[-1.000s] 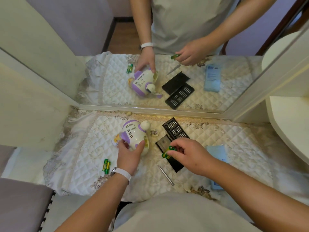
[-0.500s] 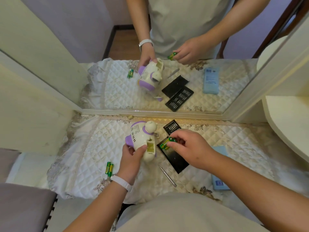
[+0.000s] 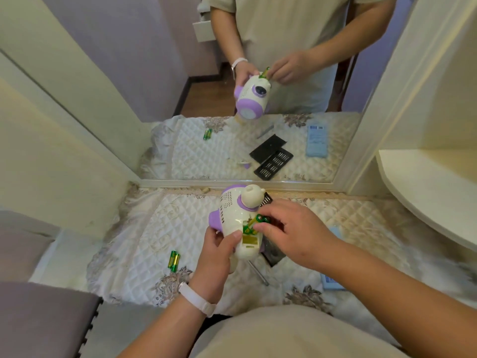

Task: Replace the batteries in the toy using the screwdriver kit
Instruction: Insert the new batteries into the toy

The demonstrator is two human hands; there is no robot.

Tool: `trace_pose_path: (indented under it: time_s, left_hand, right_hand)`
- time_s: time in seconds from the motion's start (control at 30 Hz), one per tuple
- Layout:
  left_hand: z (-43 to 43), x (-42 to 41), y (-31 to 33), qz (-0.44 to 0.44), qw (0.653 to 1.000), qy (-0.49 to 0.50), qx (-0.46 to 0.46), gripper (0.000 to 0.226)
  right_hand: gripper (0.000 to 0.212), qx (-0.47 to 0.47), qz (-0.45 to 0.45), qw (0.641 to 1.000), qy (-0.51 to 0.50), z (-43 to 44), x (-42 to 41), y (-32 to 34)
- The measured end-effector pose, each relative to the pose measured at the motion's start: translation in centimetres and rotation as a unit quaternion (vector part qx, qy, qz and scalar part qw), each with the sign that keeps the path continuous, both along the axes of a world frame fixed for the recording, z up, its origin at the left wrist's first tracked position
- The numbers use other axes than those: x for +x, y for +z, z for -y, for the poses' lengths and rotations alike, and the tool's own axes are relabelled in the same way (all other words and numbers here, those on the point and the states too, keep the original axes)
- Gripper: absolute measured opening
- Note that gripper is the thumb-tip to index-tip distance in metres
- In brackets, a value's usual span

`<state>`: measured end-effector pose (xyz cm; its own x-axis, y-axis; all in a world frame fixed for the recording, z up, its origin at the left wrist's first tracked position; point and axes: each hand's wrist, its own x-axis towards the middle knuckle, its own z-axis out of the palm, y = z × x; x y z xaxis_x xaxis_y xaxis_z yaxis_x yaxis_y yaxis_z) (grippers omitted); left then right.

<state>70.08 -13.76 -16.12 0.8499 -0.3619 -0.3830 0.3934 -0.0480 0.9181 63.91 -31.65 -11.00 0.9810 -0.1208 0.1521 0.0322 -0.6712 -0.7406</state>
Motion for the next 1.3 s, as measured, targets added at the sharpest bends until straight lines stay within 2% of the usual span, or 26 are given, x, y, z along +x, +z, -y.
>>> trace_pose_path:
  time_s: [0.1, 0.2, 0.37, 0.47, 0.63, 0.73, 0.87, 1.03, 1.2, 1.3]
  left_hand:
    - [-0.2, -1.0, 0.0, 0.007, 1.0, -0.003, -0.004, 0.071]
    - [0.0, -2.1, 0.2, 0.008, 1.0, -0.004, -0.001, 0.071]
    - [0.2, -3.1, -0.1, 0.003, 1.0, -0.005, -0.009, 0.067]
    - [-0.1, -3.7, -0.5, -0.001, 1.0, 0.006, -0.014, 0.067]
    - [-1.0, -4.9, -1.1, -0.013, 1.0, 0.025, -0.005, 0.061]
    - [-2.4, -5.1, -1.5, -0.04, 0.999, 0.028, -0.008, 0.062]
    - [-4.3, -4.5, -2.1, -0.042, 0.998, 0.028, -0.037, 0.075]
    - [-6.3, -2.6, -3.5, -0.064, 0.997, 0.021, -0.03, 0.078]
    - [-8.4, 0.1, -5.1, -0.047, 0.998, 0.003, 0.05, 0.044]
    - [-9.7, 2.3, -6.6, -0.02, 0.995, -0.033, 0.089, 0.058]
  right_hand:
    - [0.032, -0.049, 0.037, 0.998, 0.016, -0.6, -1.2, 0.1]
    - [0.029, -0.095, 0.074, 0.992, 0.037, -1.3, -2.3, 0.0]
    - [0.027, -0.042, 0.096, 0.995, 0.003, -1.7, -3.5, -0.5]
    - [0.029, -0.012, 0.066, 0.998, 0.005, -1.8, -4.2, -1.1]
    - [0.019, 0.079, 0.0, 0.997, -0.023, -3.2, -5.1, -2.1]
    - [0.014, 0.179, -0.03, 0.981, -0.068, -4.9, -5.4, -2.9]
    - [0.016, 0.271, -0.077, 0.953, -0.109, -7.1, -4.8, -3.8]
    - [0.018, 0.292, -0.114, 0.939, -0.141, -9.3, -2.8, -5.6]
    - [0.017, 0.296, -0.178, 0.925, -0.16, -11.3, -0.4, -7.7]
    - [0.021, 0.269, -0.217, 0.924, -0.166, -12.7, 1.3, -9.8]
